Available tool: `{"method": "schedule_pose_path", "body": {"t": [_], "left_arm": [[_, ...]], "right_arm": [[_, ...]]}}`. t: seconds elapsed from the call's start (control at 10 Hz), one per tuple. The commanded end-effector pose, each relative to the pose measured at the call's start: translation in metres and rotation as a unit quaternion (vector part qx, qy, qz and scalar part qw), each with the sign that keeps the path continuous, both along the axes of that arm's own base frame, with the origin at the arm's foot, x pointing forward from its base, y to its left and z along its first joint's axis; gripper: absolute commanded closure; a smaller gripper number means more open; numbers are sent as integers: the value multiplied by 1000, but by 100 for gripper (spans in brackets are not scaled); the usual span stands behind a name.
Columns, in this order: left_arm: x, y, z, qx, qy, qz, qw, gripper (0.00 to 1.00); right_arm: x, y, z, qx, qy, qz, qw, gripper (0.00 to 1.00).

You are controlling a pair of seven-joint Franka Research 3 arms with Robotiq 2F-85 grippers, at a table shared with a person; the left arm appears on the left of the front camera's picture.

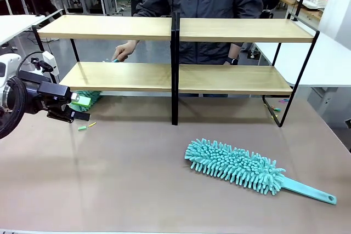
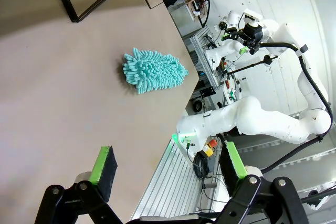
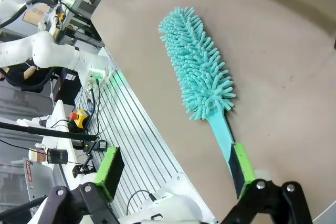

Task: Clean the shelves.
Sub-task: Place the Duster on the table.

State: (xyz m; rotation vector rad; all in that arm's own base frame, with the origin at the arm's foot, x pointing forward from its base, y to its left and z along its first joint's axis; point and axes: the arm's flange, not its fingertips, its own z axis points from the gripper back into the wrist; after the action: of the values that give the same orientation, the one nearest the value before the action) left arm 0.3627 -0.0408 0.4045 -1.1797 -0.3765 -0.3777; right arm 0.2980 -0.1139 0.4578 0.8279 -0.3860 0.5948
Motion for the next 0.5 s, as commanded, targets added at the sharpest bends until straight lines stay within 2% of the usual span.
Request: {"method": "schedule_pose_path", "body": {"t": [0.0,0.4], "left_arm": [[0,-3,1,-14,-9,2,1000,0],[0,-3,1,-14,-9,2,1000,0]], "right_arm": [[1,0,0,2,-9,2,1000,0],[1,0,0,2,-9,2,1000,0]]}}
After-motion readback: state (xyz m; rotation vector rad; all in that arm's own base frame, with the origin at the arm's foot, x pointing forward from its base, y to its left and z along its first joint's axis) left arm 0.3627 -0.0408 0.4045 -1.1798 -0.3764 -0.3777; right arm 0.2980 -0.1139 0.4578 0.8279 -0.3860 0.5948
